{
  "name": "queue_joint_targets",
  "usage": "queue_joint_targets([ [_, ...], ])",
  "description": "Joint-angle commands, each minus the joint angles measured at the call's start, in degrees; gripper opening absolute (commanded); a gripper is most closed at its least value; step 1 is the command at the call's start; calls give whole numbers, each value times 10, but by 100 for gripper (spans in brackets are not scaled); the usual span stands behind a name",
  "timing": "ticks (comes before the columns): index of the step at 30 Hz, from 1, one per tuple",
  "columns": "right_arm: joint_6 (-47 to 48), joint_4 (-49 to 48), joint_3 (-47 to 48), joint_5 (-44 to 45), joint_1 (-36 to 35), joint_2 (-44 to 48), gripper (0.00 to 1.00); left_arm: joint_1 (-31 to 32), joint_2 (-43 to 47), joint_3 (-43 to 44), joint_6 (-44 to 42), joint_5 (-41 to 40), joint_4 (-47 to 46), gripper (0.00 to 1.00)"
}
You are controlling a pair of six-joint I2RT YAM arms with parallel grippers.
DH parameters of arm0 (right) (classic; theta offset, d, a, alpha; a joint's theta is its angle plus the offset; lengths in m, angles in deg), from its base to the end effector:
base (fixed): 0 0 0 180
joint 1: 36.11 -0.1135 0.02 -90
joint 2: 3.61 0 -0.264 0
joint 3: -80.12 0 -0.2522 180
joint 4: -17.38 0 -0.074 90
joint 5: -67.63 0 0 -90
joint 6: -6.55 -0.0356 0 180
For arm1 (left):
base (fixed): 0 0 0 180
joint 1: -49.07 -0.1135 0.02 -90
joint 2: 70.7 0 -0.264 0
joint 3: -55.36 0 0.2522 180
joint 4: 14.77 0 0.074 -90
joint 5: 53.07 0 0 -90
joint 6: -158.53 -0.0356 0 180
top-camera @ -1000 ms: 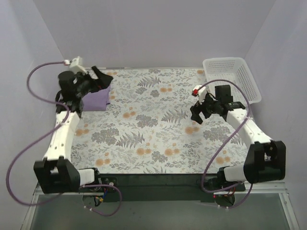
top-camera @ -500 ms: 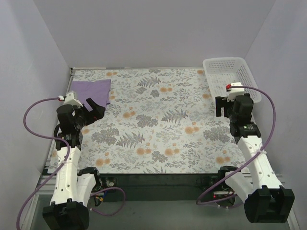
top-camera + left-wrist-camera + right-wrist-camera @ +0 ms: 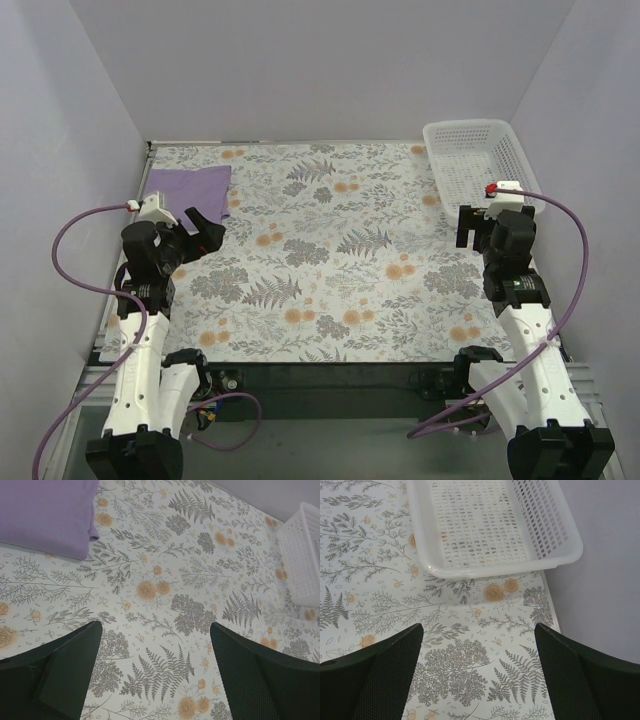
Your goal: Fold and stack the t-shirts
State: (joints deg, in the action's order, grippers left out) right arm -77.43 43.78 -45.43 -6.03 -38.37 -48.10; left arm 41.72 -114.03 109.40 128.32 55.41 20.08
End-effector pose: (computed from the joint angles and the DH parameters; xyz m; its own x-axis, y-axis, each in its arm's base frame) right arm 0.1841 -0.0028 0.3115 -0.3055 -0.1128 -0.9455 0.2008 0.9630 -0.1798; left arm 0.1741 0.0111 0.2975 -0.3472 -0.8712 -0.3471 -0.2672 0.4467 -0.8538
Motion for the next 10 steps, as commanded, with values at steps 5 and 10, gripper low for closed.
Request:
queue_joint_targets([
  [5,-18,20,4,-10,12,20,98,9,16,-1,-10,-4,18,89],
  [10,-13,21,7,-28,16,22,98,16,16,-1,-10,-10,20,89],
])
